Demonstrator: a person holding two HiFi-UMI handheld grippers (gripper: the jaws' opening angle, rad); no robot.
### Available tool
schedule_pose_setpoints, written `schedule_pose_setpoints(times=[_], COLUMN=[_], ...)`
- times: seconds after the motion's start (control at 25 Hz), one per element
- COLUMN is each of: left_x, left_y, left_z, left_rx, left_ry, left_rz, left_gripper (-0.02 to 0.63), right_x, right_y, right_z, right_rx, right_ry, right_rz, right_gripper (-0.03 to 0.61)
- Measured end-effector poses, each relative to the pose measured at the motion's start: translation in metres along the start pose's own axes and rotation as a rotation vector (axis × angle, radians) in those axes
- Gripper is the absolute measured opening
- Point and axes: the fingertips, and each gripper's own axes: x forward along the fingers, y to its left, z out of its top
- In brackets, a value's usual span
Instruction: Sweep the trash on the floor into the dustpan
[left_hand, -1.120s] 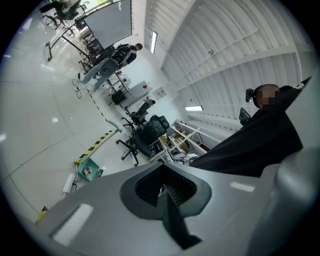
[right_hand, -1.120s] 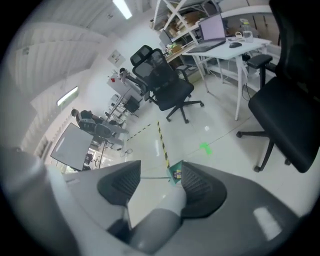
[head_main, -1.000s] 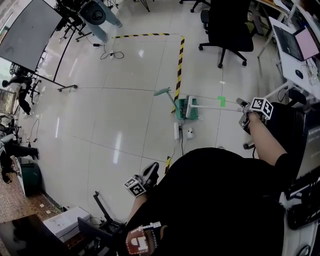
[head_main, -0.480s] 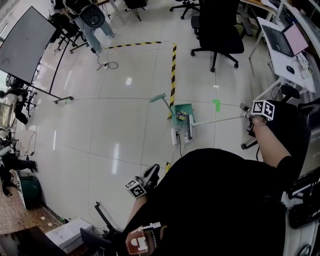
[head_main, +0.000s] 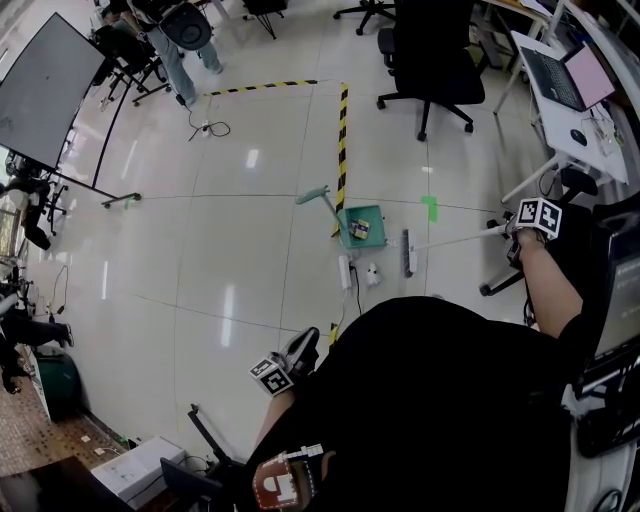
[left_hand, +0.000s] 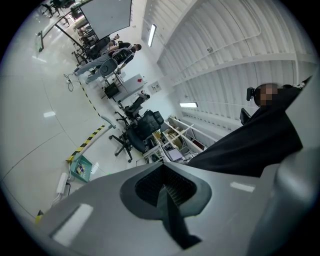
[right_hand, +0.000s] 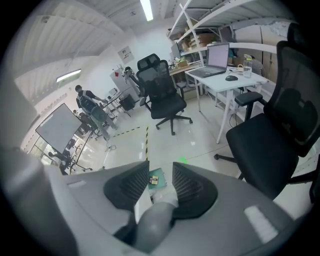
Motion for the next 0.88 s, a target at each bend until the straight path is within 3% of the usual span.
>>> schedule_pose_setpoints(times=[0.28,0.64,0.88], left_x=[-0.014,-0.065,-0.067], left_y=[-0.004,-0.005,0.001], left_z=[0.001,-0.012,-0.017], left_rx=[-0.006,-0.037,-0.045], left_ry=[-0.028,-0.08,-0.093], left_rz=[0.035,0.146,0.144], left_gripper=[0.002,0.002,0.002], right_x=[0.048,0.097,0.086], right_y=[0.055,0.12,0.118], right_z=[0.013,0.033,0.044], right_rx=[-0.05,-0.035,-0.087], right_ry=[0.021,-0.022,-0.013], right_rz=[-0.011,0.087,0.105], right_gripper=[0.143,0.14,0.138])
